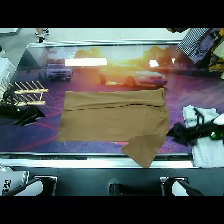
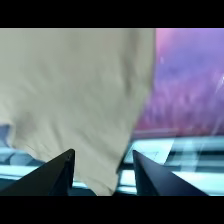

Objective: Fold the clothes and pants, and hang the long-sleeved shirts on hangers.

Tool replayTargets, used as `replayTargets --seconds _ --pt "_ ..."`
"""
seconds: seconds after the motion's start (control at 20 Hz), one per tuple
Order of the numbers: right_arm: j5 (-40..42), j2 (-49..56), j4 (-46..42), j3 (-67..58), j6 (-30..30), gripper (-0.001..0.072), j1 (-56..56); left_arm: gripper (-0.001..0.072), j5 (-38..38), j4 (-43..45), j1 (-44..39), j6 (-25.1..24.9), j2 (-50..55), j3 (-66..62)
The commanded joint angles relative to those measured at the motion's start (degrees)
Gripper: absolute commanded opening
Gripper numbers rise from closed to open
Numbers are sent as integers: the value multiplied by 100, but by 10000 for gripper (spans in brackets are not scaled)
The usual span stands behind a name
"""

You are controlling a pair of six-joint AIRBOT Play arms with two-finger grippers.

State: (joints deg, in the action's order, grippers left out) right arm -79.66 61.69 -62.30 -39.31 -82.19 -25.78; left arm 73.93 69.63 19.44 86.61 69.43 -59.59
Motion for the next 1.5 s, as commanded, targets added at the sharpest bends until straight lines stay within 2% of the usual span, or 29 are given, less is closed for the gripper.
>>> replayTargets --seconds 0.0,0.2,0.55,0.85,0.95,1.0,1.05,1.1,1.15,1.35,1.45 --pt "330 -551 120 1362 92 433 -33 543 -28 26 59 221 -251 374" --pt "444 -551 363 1700 144 431 -33 543 -92 26 59 221 -251 374" --pt "796 -527 734 1738 -170 421 -31 544 -162 26 59 221 -249 374" --pt "798 -22 1029 1934 -92 413 -31 544 -197 26 68 435 -249 374" --pt "953 -9 1176 1976 -87 329 -31 544 -238 26 87 527 -249 374" --pt "1001 -9 1217 1974 -83 239 -33 544 -245 28 98 542 -249 374" --pt "1038 -9 1241 1974 -55 220 -33 544 -256 28 122 564 -249 376" --pt "1060 -9 1263 1974 33 146 -33 545 -243 28 166 619 -249 378" --pt "1067 -9 1325 1974 136 31 -33 545 -219 33 249 638 -260 407" --pt "1115 -9 1687 1974 326 29 -33 545 -190 -48 960 619 -422 1202" --pt "1123 -9 1703 1974 352 30 -33 544 -234 -490 1272 256 -428 1722"
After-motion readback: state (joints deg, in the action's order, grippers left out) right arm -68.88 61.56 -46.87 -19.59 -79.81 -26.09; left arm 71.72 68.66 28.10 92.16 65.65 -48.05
